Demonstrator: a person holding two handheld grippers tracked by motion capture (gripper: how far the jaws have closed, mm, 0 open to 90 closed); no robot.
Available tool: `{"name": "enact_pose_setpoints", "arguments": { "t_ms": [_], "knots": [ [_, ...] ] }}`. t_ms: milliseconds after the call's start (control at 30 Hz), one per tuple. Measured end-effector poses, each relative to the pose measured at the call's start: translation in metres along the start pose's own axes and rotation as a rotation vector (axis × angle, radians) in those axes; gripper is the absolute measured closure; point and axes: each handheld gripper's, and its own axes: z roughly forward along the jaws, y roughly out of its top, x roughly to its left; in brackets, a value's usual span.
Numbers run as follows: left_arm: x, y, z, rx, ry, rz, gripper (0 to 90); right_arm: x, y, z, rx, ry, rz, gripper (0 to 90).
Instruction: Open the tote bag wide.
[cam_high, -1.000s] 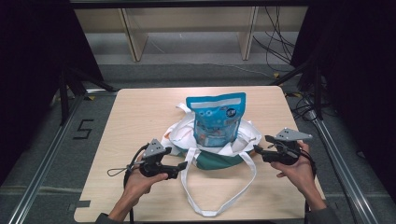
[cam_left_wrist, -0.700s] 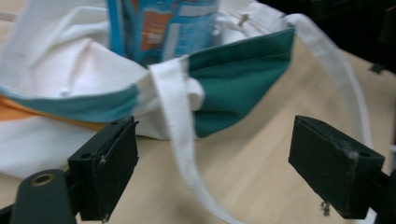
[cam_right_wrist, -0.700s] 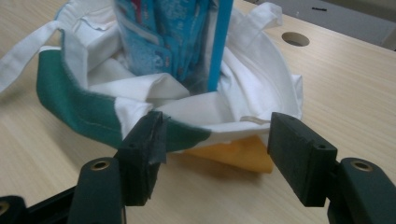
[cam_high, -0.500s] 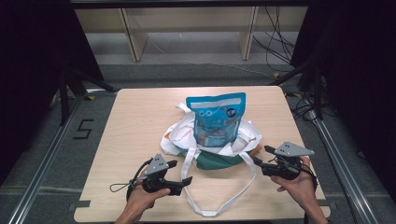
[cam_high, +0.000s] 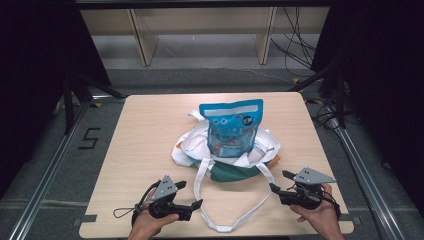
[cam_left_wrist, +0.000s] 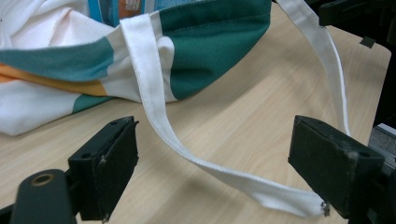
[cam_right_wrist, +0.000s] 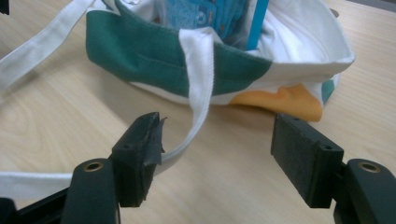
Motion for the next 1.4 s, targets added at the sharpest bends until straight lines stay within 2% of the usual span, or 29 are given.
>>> {"name": "enact_pose_setpoints", "arguments": {
  "t_ms": [33, 100, 167, 200, 233, 267, 333, 367, 400, 433, 467, 500, 567, 600, 633, 667, 733, 767, 800, 833, 867, 933, 967, 1033, 1100, 1167, 1233, 1400],
  "knots": [
    [-0.002, -0.002, 0.0, 0.0, 0.003, -0.034, 14.7, 0.001, -0.001, -0.001, 0.0, -0.003, 0.001, 34.4],
    [-0.002, -0.004, -0.001, 0.003, 0.005, -0.007, 14.7, 0.003, -0.004, -0.004, -0.002, -0.002, 0.005, 34.4],
    [-0.004, -0.007, -0.002, 0.006, 0.007, -0.011, 14.7, 0.004, -0.006, -0.006, -0.005, 0.014, 0.013, 34.2],
    [-0.005, -0.008, -0.003, 0.006, 0.009, 0.0, 14.7, 0.004, -0.008, -0.008, 0.001, -0.002, 0.003, 34.1],
    [-0.008, -0.009, -0.004, 0.013, 0.015, -0.023, 14.7, 0.005, -0.009, -0.009, -0.001, 0.0, 0.012, 34.1],
    [-0.009, -0.01, -0.004, 0.012, 0.013, -0.022, 14.7, 0.007, -0.01, -0.011, 0.003, -0.003, 0.028, 34.1],
    [-0.012, -0.012, -0.005, 0.024, 0.015, -0.015, 14.7, 0.006, -0.013, -0.012, -0.011, 0.011, 0.004, 34.0],
    [-0.014, -0.013, -0.005, 0.02, 0.016, -0.014, 14.7, 0.01, -0.014, -0.014, 0.01, 0.006, 0.034, 34.0],
    [-0.015, -0.014, -0.006, 0.033, 0.012, 0.0, 14.7, 0.011, -0.016, -0.016, 0.011, 0.006, 0.033, 34.0],
    [-0.017, -0.014, -0.007, 0.042, 0.026, 0.013, 14.7, 0.009, -0.018, -0.016, 0.0, 0.009, -0.007, 34.0],
    [-0.018, -0.015, -0.006, 0.029, 0.012, 0.009, 14.7, 0.014, -0.02, -0.018, 0.015, 0.0, 0.024, 34.0],
    [-0.019, -0.016, -0.006, 0.029, 0.012, 0.009, 14.7, 0.013, -0.021, -0.019, 0.014, 0.003, 0.002, 34.0],
    [-0.022, -0.017, -0.007, 0.033, 0.009, 0.008, 14.7, 0.014, -0.024, -0.019, 0.019, 0.011, -0.001, 34.0],
    [-0.022, -0.017, -0.008, 0.039, 0.009, 0.019, 14.7, 0.016, -0.026, -0.021, 0.039, 0.002, 0.001, 34.0],
    [-0.023, -0.018, -0.007, 0.037, 0.016, 0.02, 14.7, 0.016, -0.028, -0.022, 0.031, -0.002, -0.028, 34.0],
    [-0.024, -0.018, -0.007, 0.04, 0.018, 0.02, 14.7, 0.018, -0.029, -0.023, 0.046, 0.008, -0.004, 33.8],
    [-0.025, -0.018, -0.007, 0.041, 0.024, 0.018, 14.7, 0.018, -0.031, -0.025, 0.048, 0.01, -0.02, 33.6],
    [-0.024, -0.018, -0.008, 0.043, 0.024, 0.026, 14.7, 0.021, -0.032, -0.027, 0.058, 0.015, 0.008, 32.9],
    [-0.025, -0.019, -0.007, 0.036, 0.022, 0.034, 14.7, 0.019, -0.032, -0.027, 0.047, 0.011, -0.022, 32.7],
    [-0.027, -0.02, -0.007, 0.037, 0.025, 0.007, 14.7, 0.021, -0.034, -0.028, 0.061, 0.019, -0.011, 32.7],
    [-0.028, -0.02, -0.006, 0.035, 0.021, 0.001, 14.7, 0.021, -0.035, -0.029, 0.059, 0.013, -0.022, 32.6],
    [-0.029, -0.021, -0.004, 0.044, 0.017, 0.007, 14.7, 0.022, -0.038, -0.029, 0.074, 0.04, -0.016, 32.5],
    [-0.029, -0.02, -0.004, 0.055, 0.018, 0.018, 14.7, 0.024, -0.039, -0.03, 0.078, 0.023, -0.022, 32.5],
    [-0.03, -0.02, -0.002, 0.052, 0.005, 0.006, 14.7, 0.024, -0.04, -0.029, 0.087, 0.041, -0.036, 32.4],
    [-0.031, -0.02, -0.001, 0.054, 0.0, 0.019, 14.8, 0.025, -0.04, -0.029, 0.107, 0.034, -0.041, 32.3],
    [-0.031, -0.02, -0.001, 0.06, 0.001, 0.04, 14.8, 0.025, -0.041, -0.027, 0.105, 0.039, -0.041, 32.2],
    [-0.032, -0.02, 0.0, 0.058, -0.002, 0.023, 14.8, 0.024, -0.042, -0.026, 0.116, 0.03, -0.061, 32.0],
    [-0.032, -0.019, -0.001, 0.06, -0.004, 0.026, 14.8, 0.026, -0.041, -0.026, 0.121, 0.03, -0.063, 32.0]
  ]
}}
